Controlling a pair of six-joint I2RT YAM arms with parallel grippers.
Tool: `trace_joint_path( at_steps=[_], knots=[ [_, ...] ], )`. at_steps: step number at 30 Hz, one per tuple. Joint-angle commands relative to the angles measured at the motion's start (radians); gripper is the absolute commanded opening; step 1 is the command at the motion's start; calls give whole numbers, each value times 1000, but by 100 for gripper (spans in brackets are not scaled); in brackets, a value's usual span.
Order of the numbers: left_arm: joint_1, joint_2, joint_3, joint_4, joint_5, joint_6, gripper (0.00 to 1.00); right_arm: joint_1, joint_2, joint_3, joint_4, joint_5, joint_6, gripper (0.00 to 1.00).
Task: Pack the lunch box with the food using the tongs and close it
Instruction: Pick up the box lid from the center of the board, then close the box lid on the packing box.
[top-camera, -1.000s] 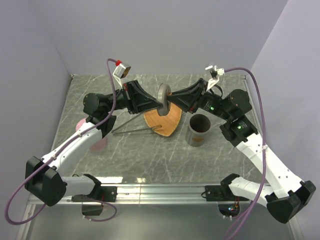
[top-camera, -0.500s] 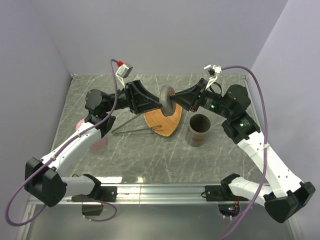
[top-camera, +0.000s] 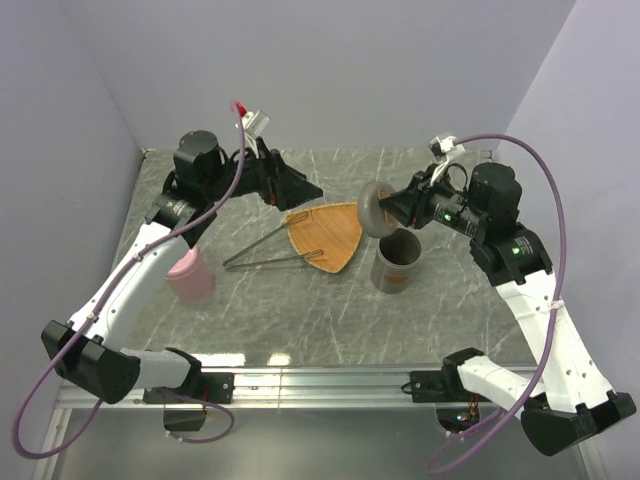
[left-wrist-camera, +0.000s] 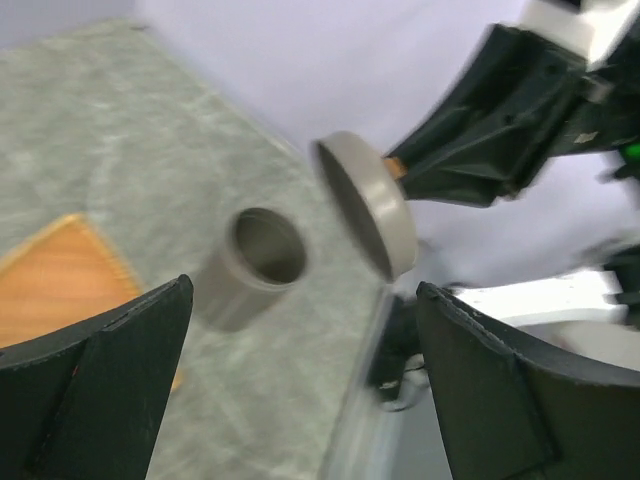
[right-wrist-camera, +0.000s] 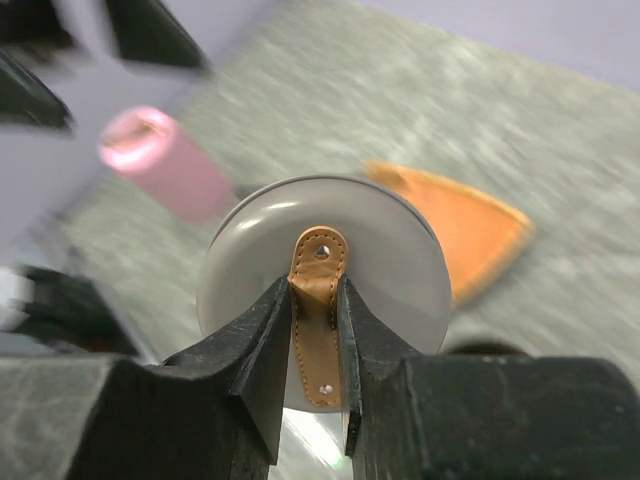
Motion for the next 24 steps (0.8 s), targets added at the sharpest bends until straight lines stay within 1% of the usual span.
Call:
trace_joint_path(
  at_steps=[1,2,4,5,6,8,11,15,20,24],
  knots=[
    [1,37,143,-417,-179,352,99,-42,24,88,-248,97,-221,0],
    [1,48,189,-458,-208,410,99,-50,52,114,-322,108,-246,0],
    [1,68,215,-542,-268,476,99,-62,89,163,-403,141,-324,0],
    [2,68,221,-555,-279,492,99,-64,107,179,-467,160,-344,0],
    [2,57,218,-559,-285,504,99,-65,151,200,-506,175,-388,0],
    [4,37,195,-549,-308,524,99,-80,190,246,-580,180,-416,0],
    [4,6,174,-549,-331,541,99,-80,277,289,-641,206,-453,0],
    [6,3,160,-565,-356,550,99,-74,323,288,-646,212,-464,0],
    [6,5,154,-567,-334,539,99,-50,365,259,-618,241,-456,0],
    [6,-9,137,-556,-350,532,99,-33,385,256,-602,260,-447,0]
  ],
)
